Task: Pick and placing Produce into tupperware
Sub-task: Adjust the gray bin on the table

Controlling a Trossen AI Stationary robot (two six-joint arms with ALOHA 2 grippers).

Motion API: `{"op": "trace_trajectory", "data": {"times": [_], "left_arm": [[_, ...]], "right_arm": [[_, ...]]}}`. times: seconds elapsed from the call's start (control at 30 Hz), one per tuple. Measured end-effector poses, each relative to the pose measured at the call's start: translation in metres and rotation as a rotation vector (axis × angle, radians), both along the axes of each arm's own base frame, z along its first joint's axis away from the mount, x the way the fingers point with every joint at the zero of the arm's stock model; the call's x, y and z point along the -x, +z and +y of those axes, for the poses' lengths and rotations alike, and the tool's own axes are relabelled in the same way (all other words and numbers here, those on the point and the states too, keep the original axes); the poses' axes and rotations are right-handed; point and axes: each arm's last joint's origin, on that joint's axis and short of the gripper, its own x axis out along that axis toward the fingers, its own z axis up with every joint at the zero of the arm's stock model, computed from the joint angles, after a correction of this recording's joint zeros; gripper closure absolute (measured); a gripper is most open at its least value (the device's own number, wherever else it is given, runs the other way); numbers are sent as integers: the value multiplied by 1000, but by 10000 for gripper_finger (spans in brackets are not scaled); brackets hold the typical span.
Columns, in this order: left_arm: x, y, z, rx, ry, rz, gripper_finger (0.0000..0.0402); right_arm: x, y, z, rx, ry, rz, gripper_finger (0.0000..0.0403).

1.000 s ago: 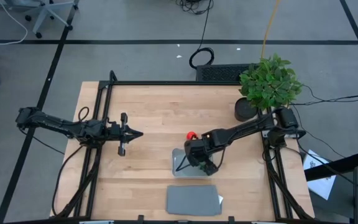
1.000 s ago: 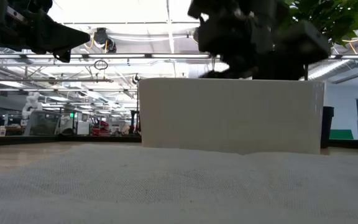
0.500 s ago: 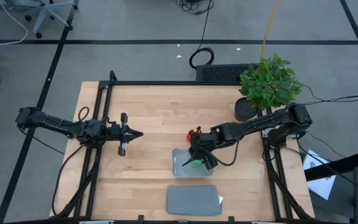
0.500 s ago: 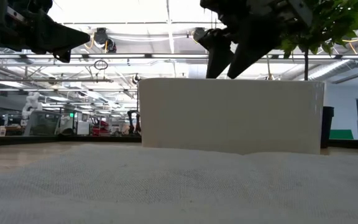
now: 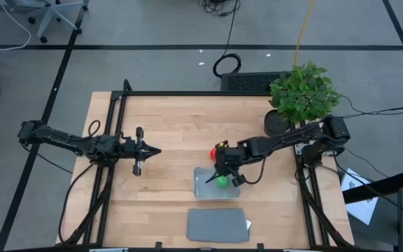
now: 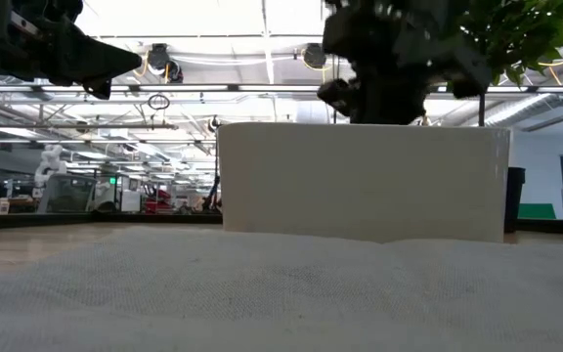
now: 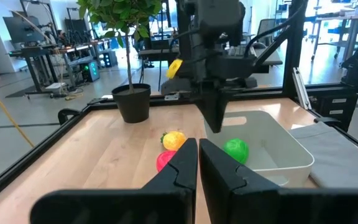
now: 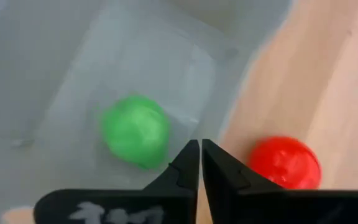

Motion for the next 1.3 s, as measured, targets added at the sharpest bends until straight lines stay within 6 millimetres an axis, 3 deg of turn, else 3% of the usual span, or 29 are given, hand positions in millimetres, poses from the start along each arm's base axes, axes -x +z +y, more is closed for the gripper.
{"op": "trace_trajectory", "data": {"times": [0.47, 1.3], "left_arm": [[0, -3, 0, -8, 1, 28, 380], [0, -3, 0, -4, 2, 27, 380]], "right_arm": [[8, -9, -16, 80, -79, 75, 402], [14, -11, -4, -5, -59, 144, 403]]}}
